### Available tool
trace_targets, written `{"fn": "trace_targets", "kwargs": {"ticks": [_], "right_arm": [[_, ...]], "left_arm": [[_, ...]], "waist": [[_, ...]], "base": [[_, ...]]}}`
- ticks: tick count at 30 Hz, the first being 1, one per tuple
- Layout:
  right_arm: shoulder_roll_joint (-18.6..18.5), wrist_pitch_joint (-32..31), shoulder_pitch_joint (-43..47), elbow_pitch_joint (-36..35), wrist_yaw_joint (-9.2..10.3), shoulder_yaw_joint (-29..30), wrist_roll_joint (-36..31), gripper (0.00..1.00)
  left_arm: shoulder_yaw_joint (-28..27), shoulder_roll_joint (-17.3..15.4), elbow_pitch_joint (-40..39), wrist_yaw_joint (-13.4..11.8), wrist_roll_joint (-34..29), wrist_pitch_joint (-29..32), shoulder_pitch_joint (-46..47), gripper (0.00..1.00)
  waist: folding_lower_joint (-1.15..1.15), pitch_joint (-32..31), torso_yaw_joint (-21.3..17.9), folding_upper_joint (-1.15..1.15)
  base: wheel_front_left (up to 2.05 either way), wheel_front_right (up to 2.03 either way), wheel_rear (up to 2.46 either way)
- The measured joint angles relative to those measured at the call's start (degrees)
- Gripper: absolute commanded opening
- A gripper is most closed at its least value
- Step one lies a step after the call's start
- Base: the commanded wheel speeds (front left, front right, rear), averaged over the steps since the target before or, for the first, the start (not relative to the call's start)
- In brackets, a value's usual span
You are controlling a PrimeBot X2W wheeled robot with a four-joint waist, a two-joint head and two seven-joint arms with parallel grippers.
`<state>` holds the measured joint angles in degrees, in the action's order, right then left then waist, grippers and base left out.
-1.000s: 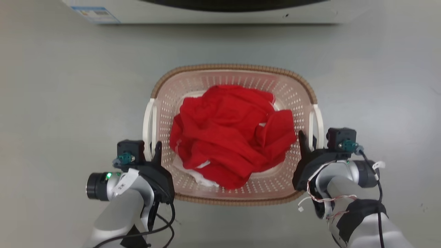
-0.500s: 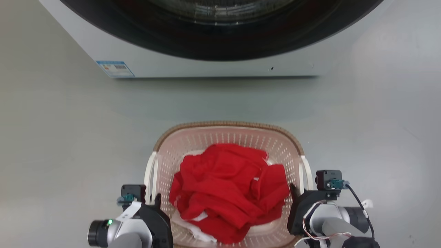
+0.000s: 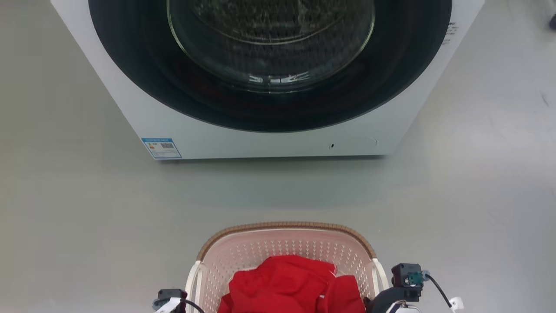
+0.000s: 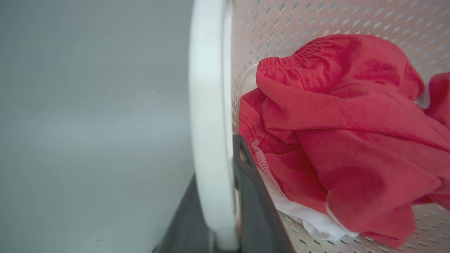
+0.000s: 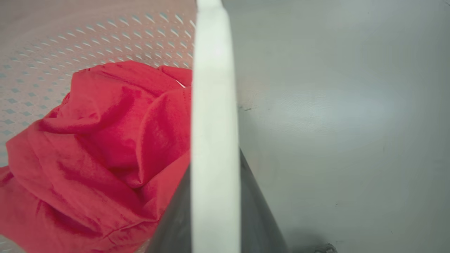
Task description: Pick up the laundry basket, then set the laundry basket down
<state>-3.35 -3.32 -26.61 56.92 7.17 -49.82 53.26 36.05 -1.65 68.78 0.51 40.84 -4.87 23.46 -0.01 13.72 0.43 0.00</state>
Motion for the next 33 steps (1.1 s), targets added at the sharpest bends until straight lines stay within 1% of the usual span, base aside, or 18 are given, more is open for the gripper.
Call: {"fn": "trace_targets", "kwargs": {"ticks": [11, 13, 17, 24, 33], "right_arm": [[-0.1, -2.4, 6.1, -0.9, 0.55, -3.8, 4.6, 0.0], [-0.1, -2.7, 6.8, -1.0, 0.89, -4.3, 5.2, 0.0], [-0.3, -3.0, 7.3, -1.2, 0.9, -5.1, 6.0, 0.0], [-0.4, -3.2, 7.4, -1.2, 0.92, -6.3, 7.5, 0.0], [-0.5, -3.2, 7.4, -0.7, 0.98, -7.4, 9.5, 0.0]], "left_arm": [[1.7, -0.2, 0.9, 0.0, 1.5, 2.3, -6.0, 0.0], [2.0, -0.2, 0.9, 0.0, 1.5, 2.8, -6.6, 0.0], [2.4, -0.2, 0.8, 0.0, 1.9, 3.3, -7.2, 0.0], [3.0, -0.4, 0.7, -0.1, 2.3, 3.8, -7.5, 0.0], [3.7, -0.5, 0.4, -0.5, 2.5, 4.0, -7.5, 0.0]], "waist": [[0.0, -9.3, -0.4, -0.01], [0.0, -10.8, -0.5, -0.01], [0.0, -13.1, -0.7, -0.01], [0.01, -14.8, -1.0, 0.0], [0.01, -15.0, -1.2, 0.0]], "base": [[0.0, 0.0, 0.0], [0.0, 0.0, 0.0], [0.0, 0.0, 0.0], [0.0, 0.0, 0.0], [0.0, 0.0, 0.0]]}}
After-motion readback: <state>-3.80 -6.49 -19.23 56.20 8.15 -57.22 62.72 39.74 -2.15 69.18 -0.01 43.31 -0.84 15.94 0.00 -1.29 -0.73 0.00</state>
